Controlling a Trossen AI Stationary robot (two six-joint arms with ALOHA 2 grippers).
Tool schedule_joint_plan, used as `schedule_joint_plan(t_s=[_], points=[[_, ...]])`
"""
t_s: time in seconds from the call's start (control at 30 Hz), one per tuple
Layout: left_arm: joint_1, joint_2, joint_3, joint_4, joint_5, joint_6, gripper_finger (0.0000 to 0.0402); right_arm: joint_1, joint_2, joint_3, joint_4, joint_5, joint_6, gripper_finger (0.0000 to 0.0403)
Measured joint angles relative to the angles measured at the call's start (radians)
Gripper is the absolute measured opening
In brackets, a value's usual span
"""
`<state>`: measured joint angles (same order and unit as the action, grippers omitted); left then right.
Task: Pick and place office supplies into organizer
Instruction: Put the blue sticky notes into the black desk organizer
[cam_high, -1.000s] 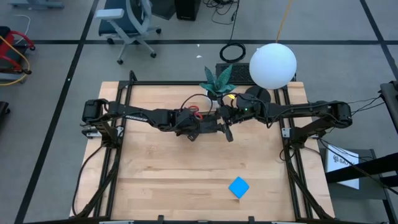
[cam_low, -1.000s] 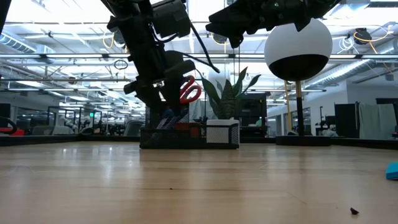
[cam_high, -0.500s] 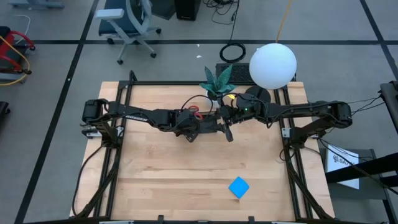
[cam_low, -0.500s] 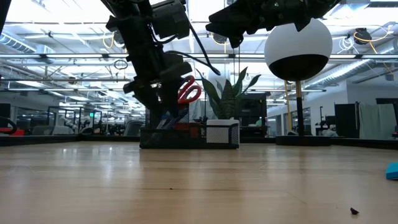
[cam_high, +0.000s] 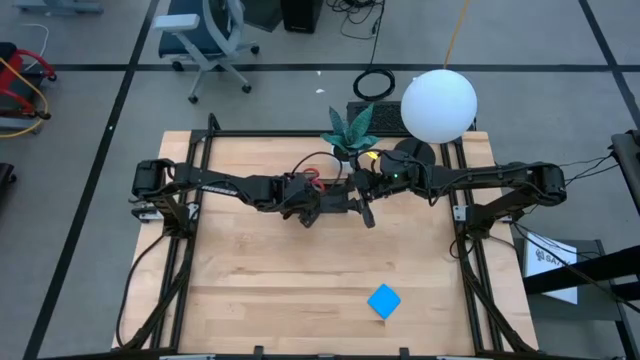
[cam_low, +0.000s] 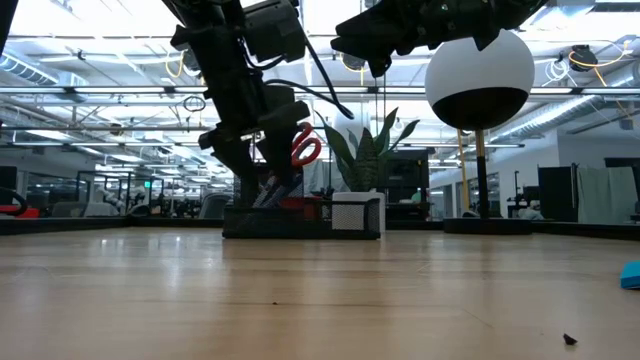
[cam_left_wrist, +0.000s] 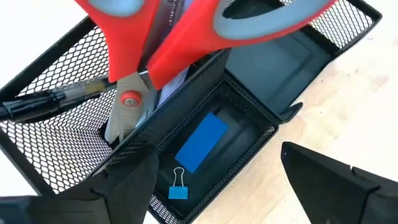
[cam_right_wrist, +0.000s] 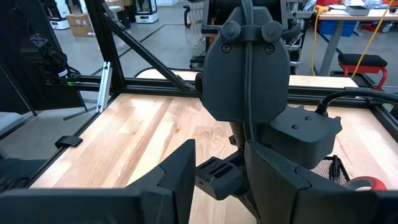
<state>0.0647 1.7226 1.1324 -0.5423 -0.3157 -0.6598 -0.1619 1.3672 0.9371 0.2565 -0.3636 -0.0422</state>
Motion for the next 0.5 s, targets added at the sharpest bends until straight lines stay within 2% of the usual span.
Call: schedule_joint_plan(t_s=[0.1, 0.37, 0.5], points=[[-0.006, 0.0, 0.0, 0.003, 0.021, 0.024, 0.0347, 0.0, 0.0, 0.0, 0.0, 0.0, 0.0, 0.013], [-0.017, 0.0, 0.0, 0.083, 0.189, 0.112, 0.0347, 0.0, 0.0, 0.0, 0.002, 0.0, 0.0, 0.013], [-0.029, 0.0, 0.0, 0.125, 0.235, 0.142, 0.0347, 0.0, 0.0, 0.0, 0.005, 0.0, 0.0, 0.013]])
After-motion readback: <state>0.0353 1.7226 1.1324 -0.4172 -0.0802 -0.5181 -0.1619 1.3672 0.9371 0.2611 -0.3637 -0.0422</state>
